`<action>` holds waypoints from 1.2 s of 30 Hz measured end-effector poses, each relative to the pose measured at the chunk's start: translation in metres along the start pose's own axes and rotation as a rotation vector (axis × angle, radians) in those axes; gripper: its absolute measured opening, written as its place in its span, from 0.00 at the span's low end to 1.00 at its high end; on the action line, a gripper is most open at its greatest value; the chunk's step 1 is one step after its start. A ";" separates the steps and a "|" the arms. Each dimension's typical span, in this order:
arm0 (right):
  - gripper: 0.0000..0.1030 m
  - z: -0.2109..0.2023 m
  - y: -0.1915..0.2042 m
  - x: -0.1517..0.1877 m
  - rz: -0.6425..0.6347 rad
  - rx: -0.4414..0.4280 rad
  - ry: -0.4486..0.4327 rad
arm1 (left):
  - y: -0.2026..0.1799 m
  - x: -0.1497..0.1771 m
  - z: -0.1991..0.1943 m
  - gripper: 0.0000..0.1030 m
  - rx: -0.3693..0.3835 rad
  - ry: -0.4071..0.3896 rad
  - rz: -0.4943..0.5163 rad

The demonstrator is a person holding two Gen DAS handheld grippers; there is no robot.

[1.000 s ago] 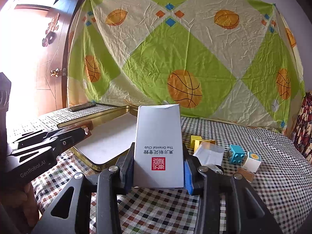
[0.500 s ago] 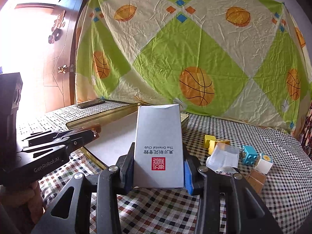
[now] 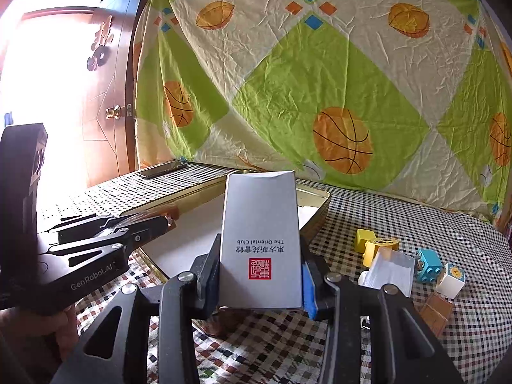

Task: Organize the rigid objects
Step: 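Carry the white card box with the right tool while the left tool carries the comb to the gold tin, then lower the card box into the tin and open the right tool while the left tool releases the comb inside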

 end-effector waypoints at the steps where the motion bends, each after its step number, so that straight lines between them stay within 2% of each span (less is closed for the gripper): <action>1: 0.42 0.001 0.001 -0.002 -0.008 0.003 0.000 | 0.002 -0.001 0.003 0.13 0.008 0.014 -0.009; 8: 0.42 0.011 0.004 -0.018 -0.049 0.020 0.002 | 0.006 -0.013 0.009 0.13 0.013 0.039 -0.001; 14: 0.42 0.026 0.008 -0.031 -0.070 0.022 0.012 | 0.008 -0.030 0.014 0.13 -0.017 0.022 0.044; 22: 0.42 0.050 0.011 -0.040 -0.096 0.030 0.030 | 0.010 -0.048 0.032 0.13 -0.035 0.046 0.087; 36: 0.42 0.093 -0.001 -0.051 -0.082 0.009 0.103 | 0.018 -0.071 0.066 0.13 -0.036 0.135 0.100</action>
Point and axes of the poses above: each gripper's, at about its wrist camera, not at the fingertips, and z roughly the way its jaws point, y to its left, x to its underside, the point moved 1 cm from there along z, roughly the way its jaws point, and after that the axes turned 2 degrees about x, right-handed, at the moved point
